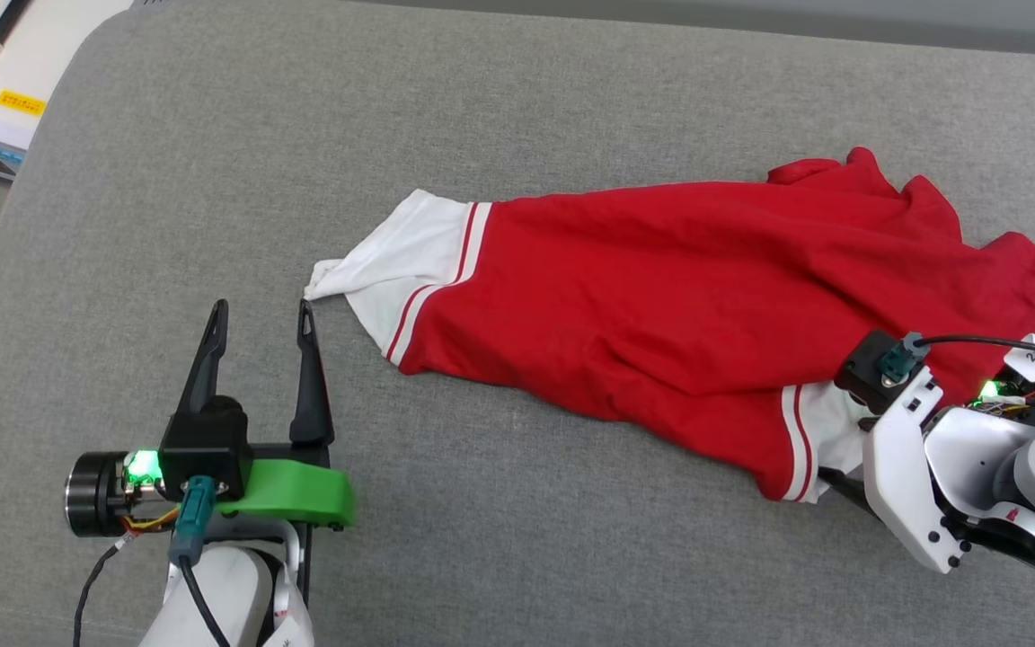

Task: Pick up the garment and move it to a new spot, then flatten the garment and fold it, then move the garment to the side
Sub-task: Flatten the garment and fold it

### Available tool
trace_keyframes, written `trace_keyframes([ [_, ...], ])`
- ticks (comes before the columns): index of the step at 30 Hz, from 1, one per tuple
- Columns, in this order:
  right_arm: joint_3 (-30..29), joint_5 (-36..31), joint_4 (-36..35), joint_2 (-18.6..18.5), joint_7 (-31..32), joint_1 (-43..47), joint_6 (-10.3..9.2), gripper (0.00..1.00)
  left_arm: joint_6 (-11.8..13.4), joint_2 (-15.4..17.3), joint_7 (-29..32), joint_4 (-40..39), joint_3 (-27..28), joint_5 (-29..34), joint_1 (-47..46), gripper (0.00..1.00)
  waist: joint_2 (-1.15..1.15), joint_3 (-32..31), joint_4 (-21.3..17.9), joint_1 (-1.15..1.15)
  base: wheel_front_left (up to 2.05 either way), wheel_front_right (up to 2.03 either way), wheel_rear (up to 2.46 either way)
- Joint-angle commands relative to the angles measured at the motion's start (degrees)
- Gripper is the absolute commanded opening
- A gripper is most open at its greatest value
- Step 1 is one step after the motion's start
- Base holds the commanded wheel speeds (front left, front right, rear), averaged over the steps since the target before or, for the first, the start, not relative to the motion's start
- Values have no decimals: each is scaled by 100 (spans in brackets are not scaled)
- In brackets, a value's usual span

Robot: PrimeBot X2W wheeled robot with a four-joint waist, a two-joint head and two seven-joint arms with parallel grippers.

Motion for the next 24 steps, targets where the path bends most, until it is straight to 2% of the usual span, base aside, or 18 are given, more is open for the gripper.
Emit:
trace_keyframes([
  [1, 250, 87, 214, 67, -7, 32, -1, 100, -64, -72, -32, 31, 65, 93, 5, 100, 0, 43, 20, 0, 0, 0, 0],
  [3, 484, 181, 379, 72, -102, 4, -1, 100, -154, -151, -32, 76, 130, 167, 7, 100, 0, 39, 9, 0, 0, 0, 0],
  [4, 556, 272, 455, 76, -532, -151, -1, 0, -275, -253, -32, 154, 238, 260, 57, 100, 0, -50, -77, 0, 0, 0, 0],
  [8, 284, 272, 365, -16, -1178, -277, -1, 0, -412, -358, -32, 242, 380, 358, 158, 100, 0, -297, -209, 0, 0, 0, 0],
  [13, -294, 277, -77, -397, -1511, 73, -1, 0, -559, -455, -32, 303, 524, 459, 336, 100, 0, -581, -377, 0, 0, 0, 0],
  [18, -1212, 432, -469, -686, -1445, 1198, -1, 0, -688, -543, -32, 329, 639, 551, 495, 100, 0, -720, -509, 0, 0, 0, 0],
  [22, -1898, 390, -428, -631, -1345, 2304, -1, 0, -783, -612, -32, 346, 687, 636, 557, 100, 0, -734, -577, 0, 0, 0, 0],
  [24, -2249, 445, -310, -420, -1323, 2789, -1, 0, -814, -643, -32, 357, 719, 676, 575, 100, 0, -729, -603, 0, 0, 0, 0],
])
